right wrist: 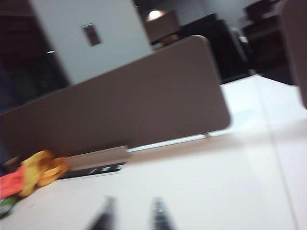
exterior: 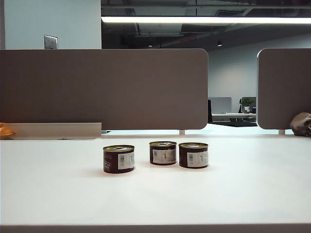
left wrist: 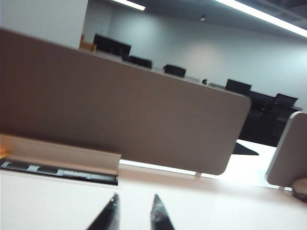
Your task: Pick up the cans one by one and stack them together.
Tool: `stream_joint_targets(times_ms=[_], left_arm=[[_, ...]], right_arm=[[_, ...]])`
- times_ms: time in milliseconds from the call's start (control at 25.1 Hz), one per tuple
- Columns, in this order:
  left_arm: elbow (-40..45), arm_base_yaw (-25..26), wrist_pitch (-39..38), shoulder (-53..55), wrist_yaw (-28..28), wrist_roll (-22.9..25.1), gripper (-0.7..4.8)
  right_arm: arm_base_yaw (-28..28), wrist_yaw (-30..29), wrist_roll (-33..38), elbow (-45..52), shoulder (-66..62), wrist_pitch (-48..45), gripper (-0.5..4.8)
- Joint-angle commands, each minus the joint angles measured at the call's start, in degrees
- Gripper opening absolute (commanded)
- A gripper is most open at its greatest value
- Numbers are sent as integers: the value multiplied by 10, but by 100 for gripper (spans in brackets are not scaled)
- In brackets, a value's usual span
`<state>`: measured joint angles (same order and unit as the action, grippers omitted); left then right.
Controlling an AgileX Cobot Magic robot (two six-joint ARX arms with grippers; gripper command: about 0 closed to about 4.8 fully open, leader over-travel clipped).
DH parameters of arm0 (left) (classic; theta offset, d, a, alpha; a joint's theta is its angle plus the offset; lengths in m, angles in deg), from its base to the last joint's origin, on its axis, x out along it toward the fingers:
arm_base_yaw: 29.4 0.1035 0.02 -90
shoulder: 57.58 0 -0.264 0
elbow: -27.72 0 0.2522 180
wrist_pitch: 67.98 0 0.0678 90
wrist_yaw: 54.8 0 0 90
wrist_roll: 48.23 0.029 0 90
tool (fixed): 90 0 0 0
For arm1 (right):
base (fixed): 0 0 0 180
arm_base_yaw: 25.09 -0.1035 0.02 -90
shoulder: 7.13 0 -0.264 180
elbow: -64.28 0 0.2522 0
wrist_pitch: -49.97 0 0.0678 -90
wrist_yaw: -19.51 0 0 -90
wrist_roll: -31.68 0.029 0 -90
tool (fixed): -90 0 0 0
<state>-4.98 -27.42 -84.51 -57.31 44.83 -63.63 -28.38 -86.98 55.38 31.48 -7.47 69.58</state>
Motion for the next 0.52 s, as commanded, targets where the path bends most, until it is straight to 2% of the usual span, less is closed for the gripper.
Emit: stream_joint_targets(times_ms=[40, 160, 319, 439, 519], left_arm=[[-20, 1, -25, 5, 20, 6, 77], [-50, 1, -98, 27, 20, 19, 16], [-89, 1, -168, 86, 20, 79, 12], [-115, 0, -194, 177, 30, 78, -6], [-125, 0, -198, 233, 62, 60, -6]], right_arm=[[0, -41, -21, -16, -14, 12, -8], [0, -51, -56, -41, -44, 75, -8], [-1, -59, -121, -71, -105, 132, -8], [-1, -70, -166, -80, -186, 137, -8], [-1, -79, -174, -80, -233, 136, -8]])
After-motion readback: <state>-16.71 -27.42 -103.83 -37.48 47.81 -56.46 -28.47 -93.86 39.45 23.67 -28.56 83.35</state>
